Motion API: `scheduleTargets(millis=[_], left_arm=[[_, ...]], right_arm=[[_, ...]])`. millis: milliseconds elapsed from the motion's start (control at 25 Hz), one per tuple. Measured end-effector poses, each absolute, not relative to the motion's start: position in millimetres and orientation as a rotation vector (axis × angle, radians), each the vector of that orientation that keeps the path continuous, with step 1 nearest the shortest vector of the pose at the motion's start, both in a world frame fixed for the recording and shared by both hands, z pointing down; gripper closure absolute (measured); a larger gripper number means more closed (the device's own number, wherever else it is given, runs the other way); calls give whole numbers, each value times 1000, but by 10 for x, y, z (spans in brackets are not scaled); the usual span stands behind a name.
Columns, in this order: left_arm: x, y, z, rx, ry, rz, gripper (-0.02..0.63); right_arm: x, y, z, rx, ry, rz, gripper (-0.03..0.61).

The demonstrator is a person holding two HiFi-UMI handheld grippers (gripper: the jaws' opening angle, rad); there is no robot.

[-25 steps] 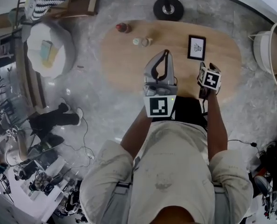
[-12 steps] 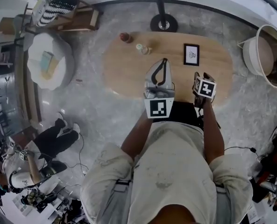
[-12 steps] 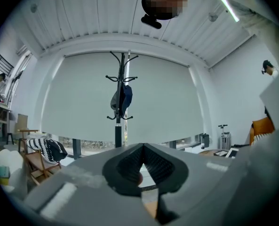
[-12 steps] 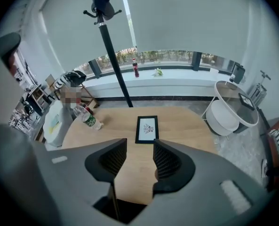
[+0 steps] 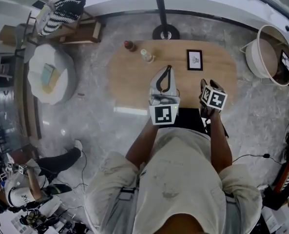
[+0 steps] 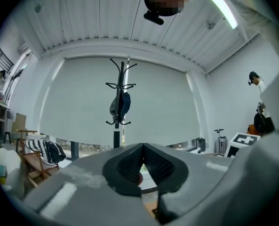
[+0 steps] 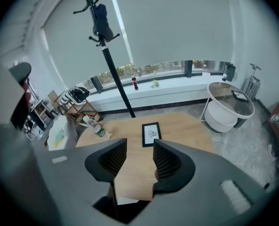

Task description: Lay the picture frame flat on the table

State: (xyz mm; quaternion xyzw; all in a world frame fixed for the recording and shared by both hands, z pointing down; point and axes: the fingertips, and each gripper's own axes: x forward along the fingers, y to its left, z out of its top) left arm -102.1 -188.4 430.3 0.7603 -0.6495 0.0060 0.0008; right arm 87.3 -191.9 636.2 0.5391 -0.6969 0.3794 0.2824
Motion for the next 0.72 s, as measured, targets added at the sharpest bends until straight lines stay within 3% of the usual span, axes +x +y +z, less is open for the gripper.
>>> scheduleTargets(millis=[720], left_arm=[[-990,-1596,3953,2472,-2027,-96,609]], right_arm=[[966,-1791,5069,1668,-2095,798,399]])
